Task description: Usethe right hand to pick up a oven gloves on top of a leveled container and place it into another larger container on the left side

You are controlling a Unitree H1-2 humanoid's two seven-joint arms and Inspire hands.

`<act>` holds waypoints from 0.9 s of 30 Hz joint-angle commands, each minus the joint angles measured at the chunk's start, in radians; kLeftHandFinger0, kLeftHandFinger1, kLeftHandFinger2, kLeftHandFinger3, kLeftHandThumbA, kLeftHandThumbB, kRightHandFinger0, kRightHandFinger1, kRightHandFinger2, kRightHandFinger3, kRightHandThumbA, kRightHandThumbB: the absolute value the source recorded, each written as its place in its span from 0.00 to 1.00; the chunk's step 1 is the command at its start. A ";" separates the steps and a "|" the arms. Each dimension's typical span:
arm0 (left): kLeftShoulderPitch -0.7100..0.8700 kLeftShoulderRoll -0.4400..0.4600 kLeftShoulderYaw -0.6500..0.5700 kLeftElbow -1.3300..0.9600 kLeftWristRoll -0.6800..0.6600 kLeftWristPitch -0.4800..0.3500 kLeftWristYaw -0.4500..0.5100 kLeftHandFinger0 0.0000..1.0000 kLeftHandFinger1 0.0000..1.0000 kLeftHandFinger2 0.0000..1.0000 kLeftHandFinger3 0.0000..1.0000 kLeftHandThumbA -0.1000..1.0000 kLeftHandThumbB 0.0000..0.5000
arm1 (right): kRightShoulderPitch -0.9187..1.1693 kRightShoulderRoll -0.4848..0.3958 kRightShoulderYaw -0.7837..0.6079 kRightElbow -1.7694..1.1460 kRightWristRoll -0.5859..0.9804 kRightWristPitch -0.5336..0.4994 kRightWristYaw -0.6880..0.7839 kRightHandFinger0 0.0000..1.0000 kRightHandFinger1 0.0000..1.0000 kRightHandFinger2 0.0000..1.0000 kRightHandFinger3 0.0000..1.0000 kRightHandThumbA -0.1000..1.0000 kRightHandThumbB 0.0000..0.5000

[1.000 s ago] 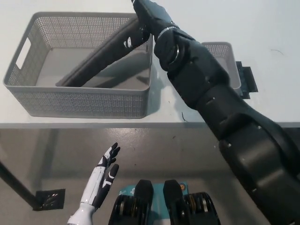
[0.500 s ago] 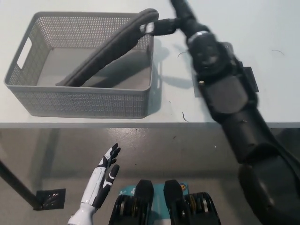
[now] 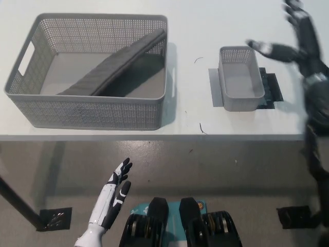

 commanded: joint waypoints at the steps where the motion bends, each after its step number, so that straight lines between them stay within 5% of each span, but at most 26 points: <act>1: -0.031 0.004 -0.001 -0.012 0.023 -0.041 0.025 1.00 1.00 1.00 1.00 1.00 0.02 | 0.313 -0.184 -0.195 -1.029 0.702 -0.093 0.070 1.00 1.00 1.00 1.00 1.00 0.90; 10: -0.040 0.009 0.000 -0.007 0.008 -0.041 0.022 1.00 1.00 1.00 1.00 1.00 0.03 | 0.533 -0.087 -0.063 -0.998 0.691 -0.087 0.117 1.00 1.00 1.00 1.00 1.00 0.90; 13: -0.048 0.008 0.000 -0.006 0.014 -0.041 0.019 1.00 1.00 1.00 1.00 1.00 0.04 | 0.606 -0.033 0.007 -0.935 0.681 -0.122 0.170 1.00 1.00 1.00 1.00 1.00 0.79; 18: -0.047 0.011 -0.002 -0.005 0.007 -0.041 0.027 1.00 1.00 1.00 1.00 1.00 0.07 | 0.710 0.023 0.115 -0.798 0.570 -0.123 0.234 1.00 1.00 1.00 1.00 1.00 0.74; 27: -0.041 0.007 -0.002 -0.007 -0.030 -0.041 0.012 1.00 1.00 1.00 1.00 1.00 0.24 | 0.739 0.049 0.203 -0.535 0.508 -0.136 0.288 1.00 1.00 1.00 1.00 1.00 0.52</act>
